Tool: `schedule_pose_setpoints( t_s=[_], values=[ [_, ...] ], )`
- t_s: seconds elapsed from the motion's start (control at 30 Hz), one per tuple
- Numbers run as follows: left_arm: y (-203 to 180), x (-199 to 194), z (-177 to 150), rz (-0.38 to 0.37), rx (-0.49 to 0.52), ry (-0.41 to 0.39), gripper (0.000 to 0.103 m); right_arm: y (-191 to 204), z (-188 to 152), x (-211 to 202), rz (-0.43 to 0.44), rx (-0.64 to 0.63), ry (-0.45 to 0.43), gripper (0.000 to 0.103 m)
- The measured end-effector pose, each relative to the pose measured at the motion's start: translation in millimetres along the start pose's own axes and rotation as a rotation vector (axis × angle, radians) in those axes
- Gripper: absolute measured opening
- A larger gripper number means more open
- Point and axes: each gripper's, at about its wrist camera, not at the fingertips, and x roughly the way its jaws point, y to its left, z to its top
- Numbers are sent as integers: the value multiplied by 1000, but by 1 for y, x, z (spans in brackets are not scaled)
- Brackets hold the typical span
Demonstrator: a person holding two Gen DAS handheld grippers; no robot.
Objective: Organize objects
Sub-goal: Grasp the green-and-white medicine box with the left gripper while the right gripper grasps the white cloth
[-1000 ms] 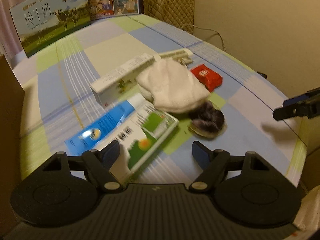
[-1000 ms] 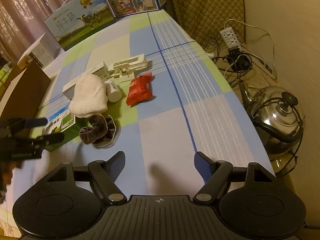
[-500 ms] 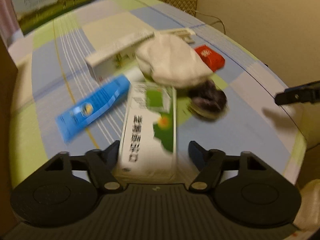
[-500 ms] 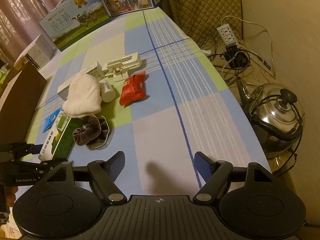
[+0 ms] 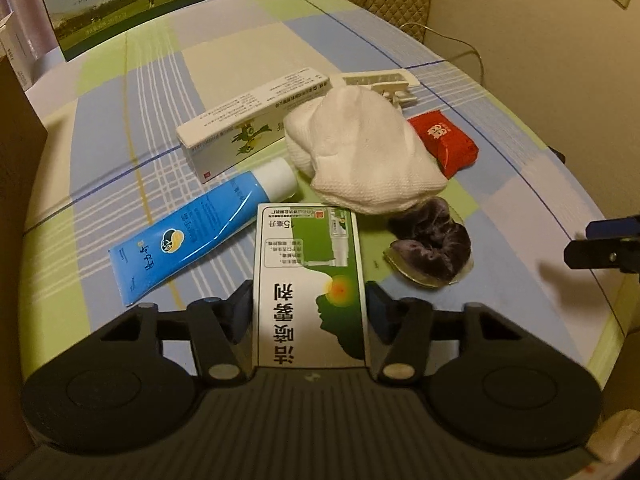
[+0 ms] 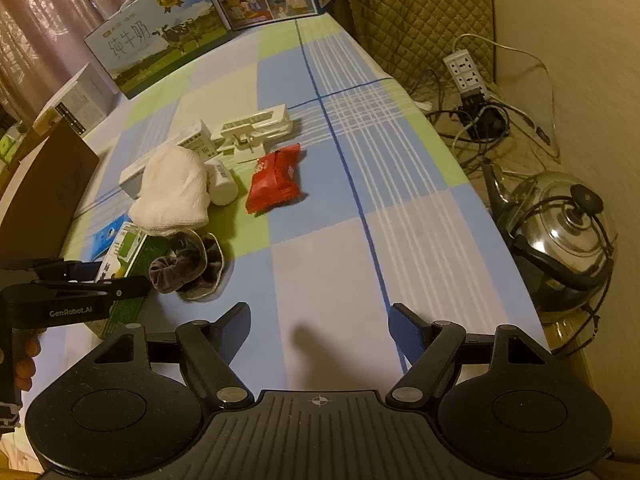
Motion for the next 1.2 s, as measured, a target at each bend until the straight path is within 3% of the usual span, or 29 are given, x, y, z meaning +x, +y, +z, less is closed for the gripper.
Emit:
schedule_pose_setpoints(
  t_s=[0.3,0.6,1.0,1.07,1.2],
  values=[
    [11,-24,-11,10,-76,-39,51,33,19,13,92,-140,-37,74],
    [39,-63,-13,85,-185,-114,51,93,53,45,208,-328,-92,73],
    [74,-95,-12,172,-278,-168,51,126,74,97,163,-386,-91,73],
    [76,-97,-13,174,-282,-168,51,128,72,103,155,-402,-86,57],
    [80,-98,-16,171,-288,-166,51,131,65,104,147,-446,-90,38]
  ],
)
